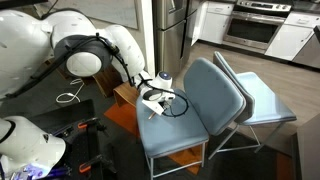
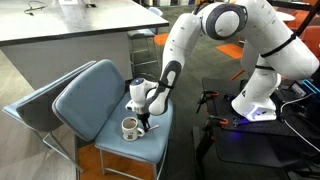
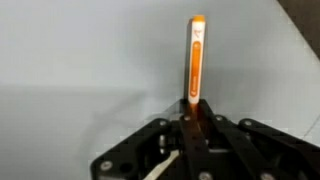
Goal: Put the pen in the mug
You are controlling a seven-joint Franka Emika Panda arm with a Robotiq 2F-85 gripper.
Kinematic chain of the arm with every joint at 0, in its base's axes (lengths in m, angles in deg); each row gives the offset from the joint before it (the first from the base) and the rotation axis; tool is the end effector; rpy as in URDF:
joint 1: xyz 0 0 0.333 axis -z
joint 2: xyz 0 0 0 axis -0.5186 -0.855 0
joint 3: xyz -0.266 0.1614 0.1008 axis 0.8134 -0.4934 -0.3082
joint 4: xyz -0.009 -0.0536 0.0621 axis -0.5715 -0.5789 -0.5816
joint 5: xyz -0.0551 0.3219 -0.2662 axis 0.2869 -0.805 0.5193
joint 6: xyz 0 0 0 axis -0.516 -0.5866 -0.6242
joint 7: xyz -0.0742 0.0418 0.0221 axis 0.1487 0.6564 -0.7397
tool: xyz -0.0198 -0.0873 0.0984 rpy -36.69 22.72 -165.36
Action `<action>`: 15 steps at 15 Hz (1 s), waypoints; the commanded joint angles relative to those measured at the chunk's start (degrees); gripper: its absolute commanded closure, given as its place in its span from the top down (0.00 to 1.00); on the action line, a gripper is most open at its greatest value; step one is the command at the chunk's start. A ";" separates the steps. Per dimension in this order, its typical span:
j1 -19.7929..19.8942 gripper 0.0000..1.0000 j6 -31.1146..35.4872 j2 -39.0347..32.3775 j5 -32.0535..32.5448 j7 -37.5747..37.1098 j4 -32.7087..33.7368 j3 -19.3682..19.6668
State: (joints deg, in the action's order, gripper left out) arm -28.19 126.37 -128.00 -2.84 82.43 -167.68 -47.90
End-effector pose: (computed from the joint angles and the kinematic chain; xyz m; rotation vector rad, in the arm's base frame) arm 0.5990 0.0861 -0.0510 -2.8857 -0.7646 0.0931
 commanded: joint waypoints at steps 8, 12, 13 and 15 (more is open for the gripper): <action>1.96 0.03 1.41 16.54 0.24 -4.49 -16.21 0.59; 5.11 0.03 11.13 23.87 -0.76 -1.54 -22.42 -1.85; 6.69 0.03 13.87 24.78 -1.00 -0.30 -23.18 -3.48; 10.62 0.03 17.67 25.08 -1.36 1.63 -23.42 -7.99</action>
State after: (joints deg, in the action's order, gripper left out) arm -22.59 138.50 -104.20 -3.06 80.65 -188.64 -50.55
